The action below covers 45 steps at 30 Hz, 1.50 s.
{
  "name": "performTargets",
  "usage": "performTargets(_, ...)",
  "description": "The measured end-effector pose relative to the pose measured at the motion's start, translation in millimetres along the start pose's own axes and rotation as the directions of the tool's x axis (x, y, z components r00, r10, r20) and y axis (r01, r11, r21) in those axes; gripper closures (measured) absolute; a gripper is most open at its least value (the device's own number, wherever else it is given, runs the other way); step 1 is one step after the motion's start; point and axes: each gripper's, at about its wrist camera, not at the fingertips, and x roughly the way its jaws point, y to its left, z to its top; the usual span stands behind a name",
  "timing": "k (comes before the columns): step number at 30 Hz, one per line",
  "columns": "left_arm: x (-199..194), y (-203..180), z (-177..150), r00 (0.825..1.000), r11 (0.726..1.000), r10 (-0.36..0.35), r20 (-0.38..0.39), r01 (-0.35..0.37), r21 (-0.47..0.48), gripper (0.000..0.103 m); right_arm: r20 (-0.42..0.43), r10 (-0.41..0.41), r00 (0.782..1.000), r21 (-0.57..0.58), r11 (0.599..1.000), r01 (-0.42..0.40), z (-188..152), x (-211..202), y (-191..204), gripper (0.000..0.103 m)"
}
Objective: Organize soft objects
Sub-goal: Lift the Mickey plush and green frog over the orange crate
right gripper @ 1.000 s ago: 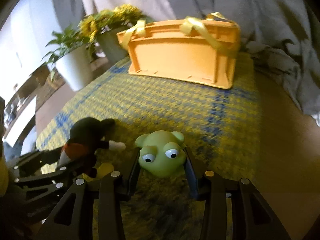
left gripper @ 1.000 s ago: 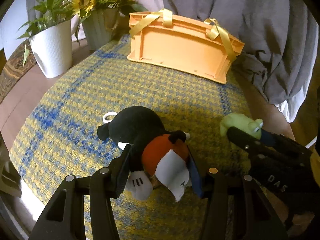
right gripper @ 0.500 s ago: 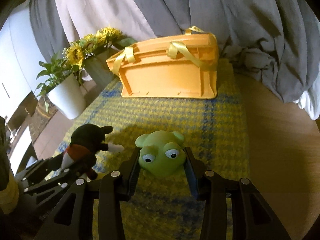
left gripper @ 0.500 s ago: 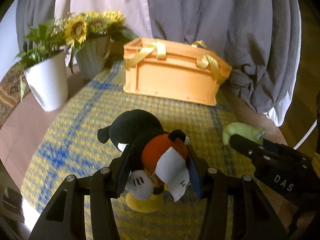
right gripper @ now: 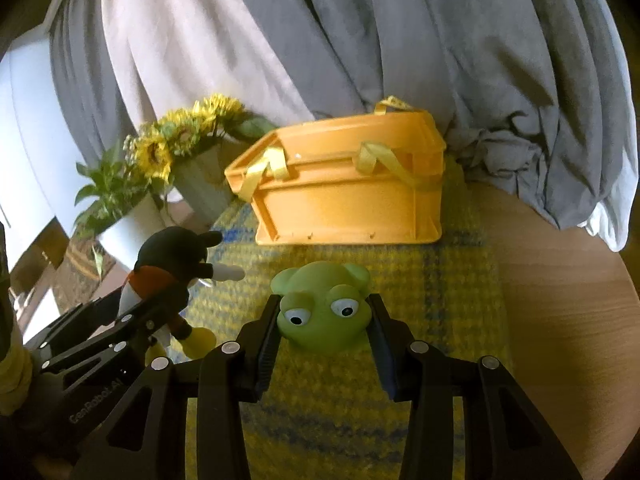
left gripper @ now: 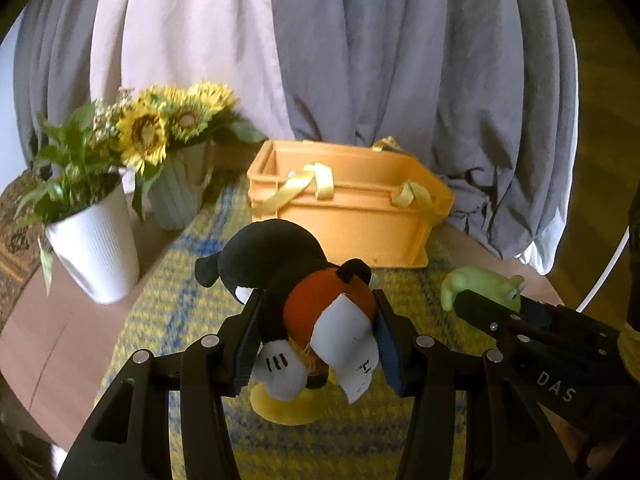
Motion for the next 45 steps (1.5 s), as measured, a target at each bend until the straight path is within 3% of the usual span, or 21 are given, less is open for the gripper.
performTargets(14, -4.8, 10.7, 45.3, 0.99, 0.995, -0.059, 0.129, 0.049, 0.085, 0.053, 0.111, -0.061, 0.992, 0.043, 0.997, 0.057, 32.2, -3.9, 18.2, 0.061)
performTargets(27, 9.2, 4.0, 88.1, 0.969, 0.988, -0.119, 0.217, 0.094, 0.123, 0.053, 0.233, -0.126, 0.964, 0.029, 0.992, 0.123, 75.5, -8.1, 16.9, 0.061)
performTargets(38, 48.7, 1.3, 125.3, 0.964, 0.982, -0.149, 0.219, 0.118, 0.149, 0.053, 0.291, -0.141, 0.946, 0.037, 0.99, 0.137, 115.1, 15.1, 7.5, 0.061)
performTargets(45, 80.1, -0.9, 147.2, 0.968, 0.982, -0.129, 0.217, 0.093, 0.166, 0.053, 0.3, -0.143, 0.943, 0.04, 0.99, 0.137, 136.8, 37.9, -1.2, 0.061)
